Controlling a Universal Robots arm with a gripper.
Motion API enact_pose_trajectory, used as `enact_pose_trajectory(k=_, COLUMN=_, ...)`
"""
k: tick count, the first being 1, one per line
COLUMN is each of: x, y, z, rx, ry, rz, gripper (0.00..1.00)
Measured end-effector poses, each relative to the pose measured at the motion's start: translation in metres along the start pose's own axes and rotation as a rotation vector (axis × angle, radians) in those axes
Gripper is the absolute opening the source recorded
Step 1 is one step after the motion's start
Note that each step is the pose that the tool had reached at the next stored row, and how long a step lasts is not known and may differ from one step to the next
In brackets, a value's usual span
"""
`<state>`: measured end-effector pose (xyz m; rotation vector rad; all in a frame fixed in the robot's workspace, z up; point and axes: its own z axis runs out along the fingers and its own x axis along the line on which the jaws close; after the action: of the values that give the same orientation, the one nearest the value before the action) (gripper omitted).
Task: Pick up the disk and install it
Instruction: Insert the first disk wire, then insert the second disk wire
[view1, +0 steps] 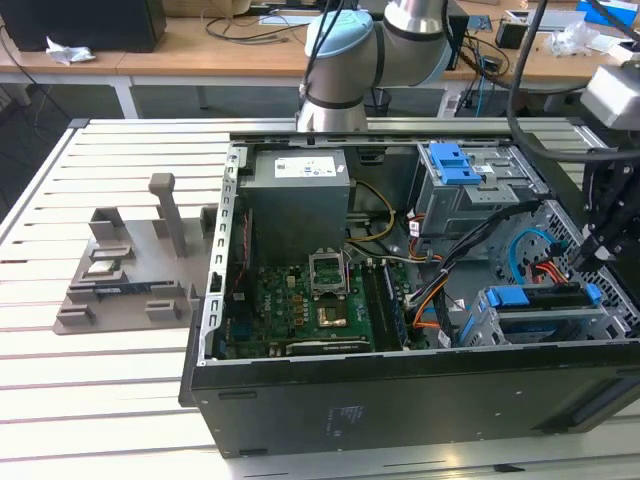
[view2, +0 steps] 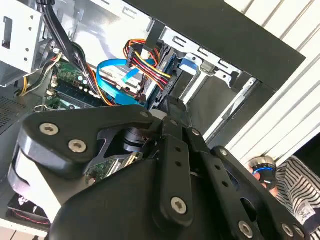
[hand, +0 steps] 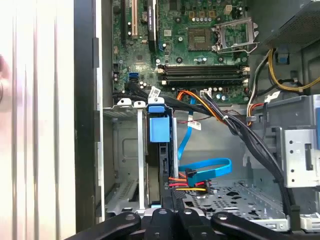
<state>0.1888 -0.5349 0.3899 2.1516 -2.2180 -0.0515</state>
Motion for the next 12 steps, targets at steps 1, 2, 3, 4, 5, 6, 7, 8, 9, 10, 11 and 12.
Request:
enact_pose_trajectory(k=1, x=0.0000, y=0.0000, z=-0.0006, rx=0.0000, ry=0.0000, rz=0.000, gripper=0.11)
enact_pose_trajectory(k=2, x=0.0000, y=0.0000, z=-0.0006, rx=0.0000, ry=0.0000, rz=0.000, gripper=0.11)
enact_pose_trajectory(k=3, x=0.0000, y=0.0000, z=-0.0006, rx=-0.0001, ry=-0.0001, rz=0.000, gripper=0.11)
enact_pose_trajectory(k=4, x=0.0000, y=0.0000, z=-0.0006, rx=0.0000, ry=0.0000, rz=0.000, gripper=0.11)
enact_pose_trajectory(k=5, x=0.0000, y=0.0001, z=-0.0007, rx=0.0000, ry=0.0000, rz=0.000, gripper=0.11)
enact_pose_trajectory(k=6, x=0.0000, y=0.0001, z=-0.0008, rx=0.0000, ry=0.0000, rz=0.000, gripper=0.11)
enact_pose_trajectory(k=7, x=0.0000, y=0.0001, z=-0.0008, rx=0.0000, ry=0.0000, rz=0.000, gripper=0.11)
enact_pose_trajectory(k=8, x=0.0000, y=0.0001, z=-0.0009, rx=0.0000, ry=0.0000, rz=0.000, gripper=0.11)
enact_pose_trajectory(k=9, x=0.0000, y=0.0001, z=-0.0009, rx=-0.0001, ry=0.0000, rz=0.000, gripper=0.17)
enact_pose_trajectory(k=10, x=0.0000, y=0.0001, z=-0.0009, rx=0.0000, ry=0.0000, rz=0.000, gripper=0.24)
enact_pose_trajectory(k=11, x=0.0000, y=0.0001, z=-0.0009, rx=0.0000, ry=-0.0001, rz=0.000, gripper=0.24)
enact_pose_trajectory(k=12, x=0.0000, y=0.0001, z=-0.0010, rx=0.0000, ry=0.0000, rz=0.000, gripper=0.29)
